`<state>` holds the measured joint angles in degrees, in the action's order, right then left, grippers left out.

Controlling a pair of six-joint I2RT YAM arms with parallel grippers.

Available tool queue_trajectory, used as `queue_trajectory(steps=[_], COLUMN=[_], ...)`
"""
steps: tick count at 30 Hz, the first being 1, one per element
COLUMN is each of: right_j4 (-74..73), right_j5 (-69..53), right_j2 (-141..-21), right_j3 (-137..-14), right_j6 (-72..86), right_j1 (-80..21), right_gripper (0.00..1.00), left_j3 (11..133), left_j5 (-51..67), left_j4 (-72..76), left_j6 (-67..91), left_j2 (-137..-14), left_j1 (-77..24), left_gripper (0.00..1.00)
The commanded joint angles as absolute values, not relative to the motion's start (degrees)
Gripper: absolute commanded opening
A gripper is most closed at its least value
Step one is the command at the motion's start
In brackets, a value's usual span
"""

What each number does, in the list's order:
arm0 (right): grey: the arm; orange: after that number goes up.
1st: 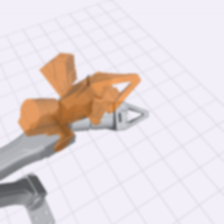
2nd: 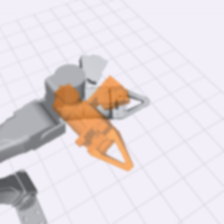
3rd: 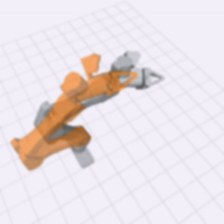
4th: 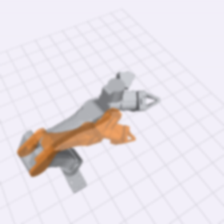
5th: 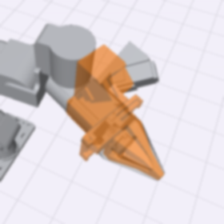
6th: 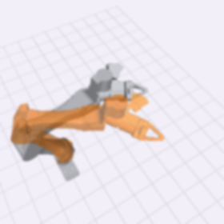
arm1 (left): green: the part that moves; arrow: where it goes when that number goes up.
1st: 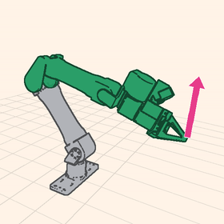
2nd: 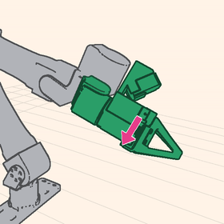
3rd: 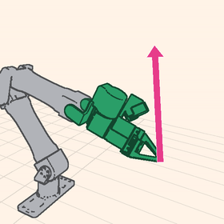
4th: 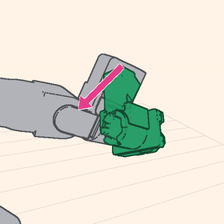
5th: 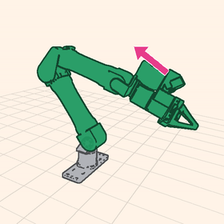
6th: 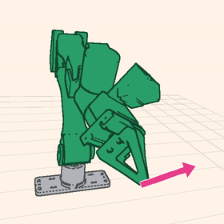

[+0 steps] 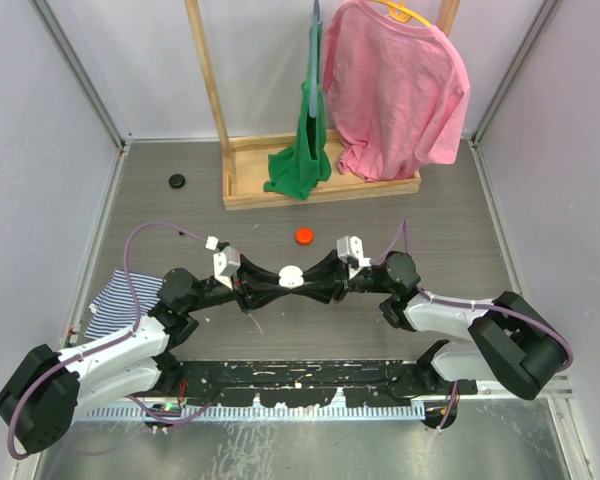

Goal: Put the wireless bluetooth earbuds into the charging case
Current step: Adjust the charging case.

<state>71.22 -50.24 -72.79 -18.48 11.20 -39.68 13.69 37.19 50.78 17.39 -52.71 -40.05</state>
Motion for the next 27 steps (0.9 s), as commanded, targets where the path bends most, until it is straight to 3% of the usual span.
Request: queue_trajectory(steps=[1, 16, 21, 27], right_j4=[75.1, 63.5, 63.2, 63.9], right_j5=[-52.0, -49.3, -50.4, -51.2], right_j2=[-72.8, -65.1, -65.9, -66.7], right_j3=[-20.8, -18.5, -19.2, -19.8], right_j6=[11.6, 4.3, 5.2, 6.2], right_j1=[-40.7, -39.4, -39.3, -39.3], right_gripper=[0.21, 0.42, 0.43, 0.37], left_j3=[14.5, 14.0, 14.1, 14.6], left_j5=[36.9, 35.2, 35.8, 36.9], left_j4=[55.8, 52.8, 52.7, 52.3], left_j6=[17.6, 16.7, 16.8, 16.8], left_j2=[-52.8, -49.6, -49.8, -50.7], left_j1=[-39.9, -39.8, -39.9, -39.9], left_gripper=[0.21, 0.08, 0.07, 0.07])
